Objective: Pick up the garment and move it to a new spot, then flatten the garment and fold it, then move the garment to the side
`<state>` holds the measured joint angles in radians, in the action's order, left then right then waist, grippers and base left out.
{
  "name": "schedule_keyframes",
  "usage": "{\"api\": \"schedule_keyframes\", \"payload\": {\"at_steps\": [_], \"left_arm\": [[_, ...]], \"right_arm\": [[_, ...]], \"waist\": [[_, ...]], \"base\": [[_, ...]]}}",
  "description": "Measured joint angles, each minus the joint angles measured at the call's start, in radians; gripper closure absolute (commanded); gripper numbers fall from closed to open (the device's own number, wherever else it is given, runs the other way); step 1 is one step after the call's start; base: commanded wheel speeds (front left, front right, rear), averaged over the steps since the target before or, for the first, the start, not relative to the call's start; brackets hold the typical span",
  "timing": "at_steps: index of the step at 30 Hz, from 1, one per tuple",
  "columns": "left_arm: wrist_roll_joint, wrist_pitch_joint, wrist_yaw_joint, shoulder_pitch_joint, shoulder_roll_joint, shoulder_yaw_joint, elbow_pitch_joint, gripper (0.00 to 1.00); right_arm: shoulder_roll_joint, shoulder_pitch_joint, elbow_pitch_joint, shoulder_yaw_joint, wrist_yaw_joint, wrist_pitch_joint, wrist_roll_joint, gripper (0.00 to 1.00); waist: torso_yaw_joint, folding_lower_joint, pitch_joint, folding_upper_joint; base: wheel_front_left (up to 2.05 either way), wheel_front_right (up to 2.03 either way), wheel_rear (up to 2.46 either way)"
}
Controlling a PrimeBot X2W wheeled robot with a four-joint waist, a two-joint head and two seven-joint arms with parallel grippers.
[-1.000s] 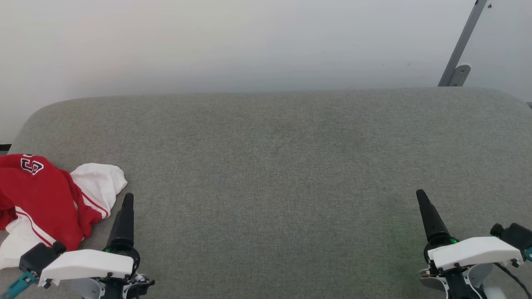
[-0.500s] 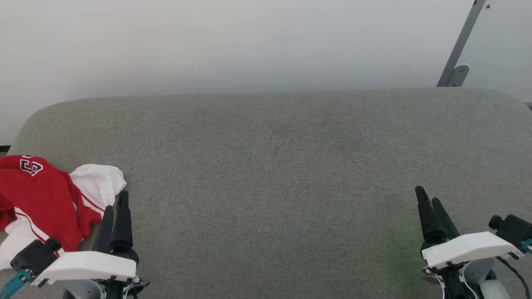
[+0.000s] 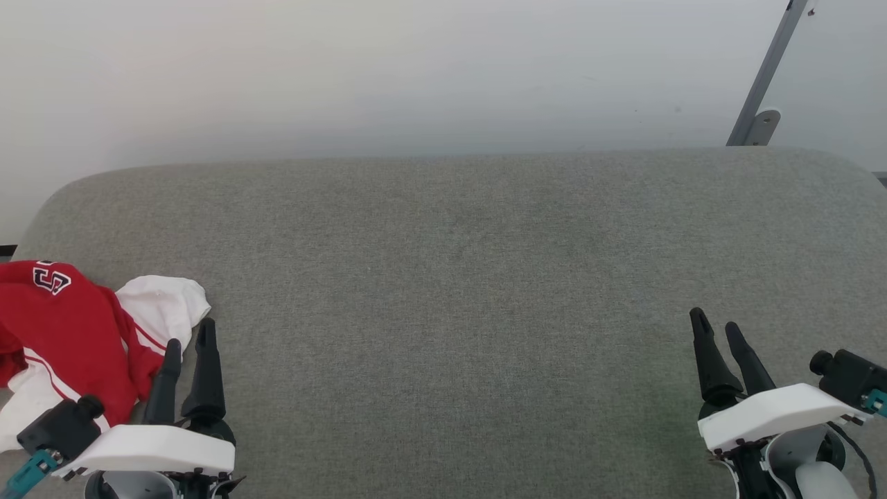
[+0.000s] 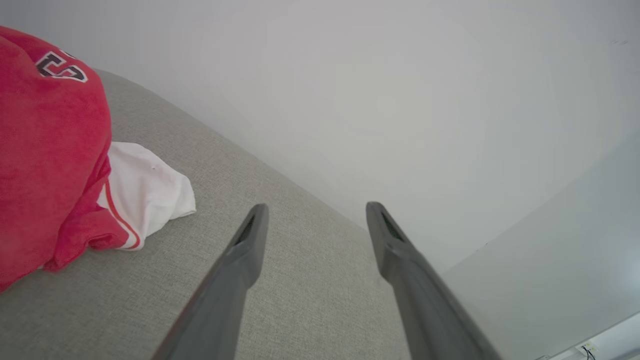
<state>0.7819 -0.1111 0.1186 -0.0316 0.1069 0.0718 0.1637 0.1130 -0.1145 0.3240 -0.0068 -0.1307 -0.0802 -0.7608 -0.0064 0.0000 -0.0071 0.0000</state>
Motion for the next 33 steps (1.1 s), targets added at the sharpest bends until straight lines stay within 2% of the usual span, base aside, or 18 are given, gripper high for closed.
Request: {"api": "schedule_keyframes", "payload": {"at_steps": [33], "left_arm": [[-0.292,-0.083,0.009,0.021,0.034,-0.029,-0.043,0.0]], "right_arm": [[0.016,-0.004,-0.028,0.033,0.0,-0.053,0.309,0.0]], "waist": [[-0.01,0.0,-0.008,0.0]], "base": [[0.0,0.0,0.0]]}}
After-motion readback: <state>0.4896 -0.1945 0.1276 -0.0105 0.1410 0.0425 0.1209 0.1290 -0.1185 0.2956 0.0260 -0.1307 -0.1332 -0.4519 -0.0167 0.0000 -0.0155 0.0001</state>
